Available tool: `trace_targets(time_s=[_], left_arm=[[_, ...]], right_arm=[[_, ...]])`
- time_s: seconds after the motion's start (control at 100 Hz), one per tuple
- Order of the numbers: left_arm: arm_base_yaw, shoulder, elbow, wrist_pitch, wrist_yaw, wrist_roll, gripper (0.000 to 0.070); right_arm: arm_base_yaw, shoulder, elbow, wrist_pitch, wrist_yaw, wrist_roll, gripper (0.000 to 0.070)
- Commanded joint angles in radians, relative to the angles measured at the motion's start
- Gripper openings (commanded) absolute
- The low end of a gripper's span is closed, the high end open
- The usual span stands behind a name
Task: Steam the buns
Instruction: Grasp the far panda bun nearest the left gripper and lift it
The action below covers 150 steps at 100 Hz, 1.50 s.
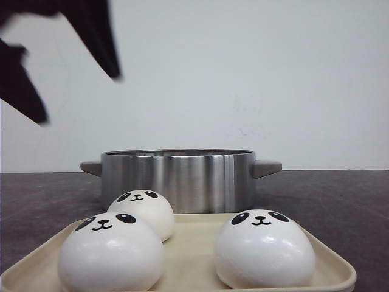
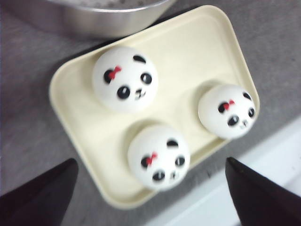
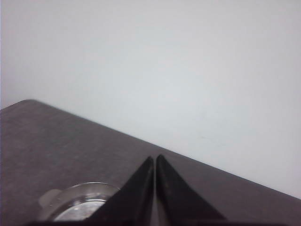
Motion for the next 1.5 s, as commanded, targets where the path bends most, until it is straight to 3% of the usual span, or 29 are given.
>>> trace_targets(time_s=[0.0,0.3,0.55,0.64,0.76,0.92,1.21,1.33,1.41,1.49], left_arm=[[-0.018,0.056,0.013,0.034,-0.002,-0.030,0.0596],[-0.031,0.269,0.013,0.156,-0.018,-0.058,0.0596],[-0.032,0.383,0.013,0.254,-0.063,-0.135,0.0576],[-0.031,0.410,0.013,0.251,-0.065,-0.145,0.0410],[-0.031,0.419,0.013,0.252,-0.074,-0.143,0.0000],[-0.031,0.412,0.041,0.219,-0.079,-0.143,0.0011],[-0.071,0.221,0.187,0.133,0.018,-0.098,0.0011],[-0.076,0.167,0.291,0.141,-0.055,-0.093,0.0011],[-0.060,0.175,0.375,0.143,-0.123,-0.049,0.0011],[-0.025,0.207,0.444,0.136,-0.136,-0.012,0.0012]], right_arm=[[0.010,-0.030,0.017,-0.016,0.013,0.013,0.0000],[0.010,-0.194,0.017,-0.088,0.016,0.048,0.0000],[0.010,-0.206,0.017,-0.187,0.038,0.064,0.0000],[0.010,-0.206,0.016,-0.196,0.038,0.071,0.0000],[0.010,-0.206,0.016,-0.195,0.039,0.071,0.0000],[0.010,-0.206,0.016,-0.196,0.039,0.070,0.0000],[0.010,-0.205,0.016,-0.196,0.061,0.070,0.0000],[0.010,-0.204,0.016,-0.195,0.061,0.071,0.0000],[0.010,-0.204,0.015,-0.195,0.061,0.071,0.0000],[0.010,-0.203,0.015,-0.195,0.060,0.072,0.0000]])
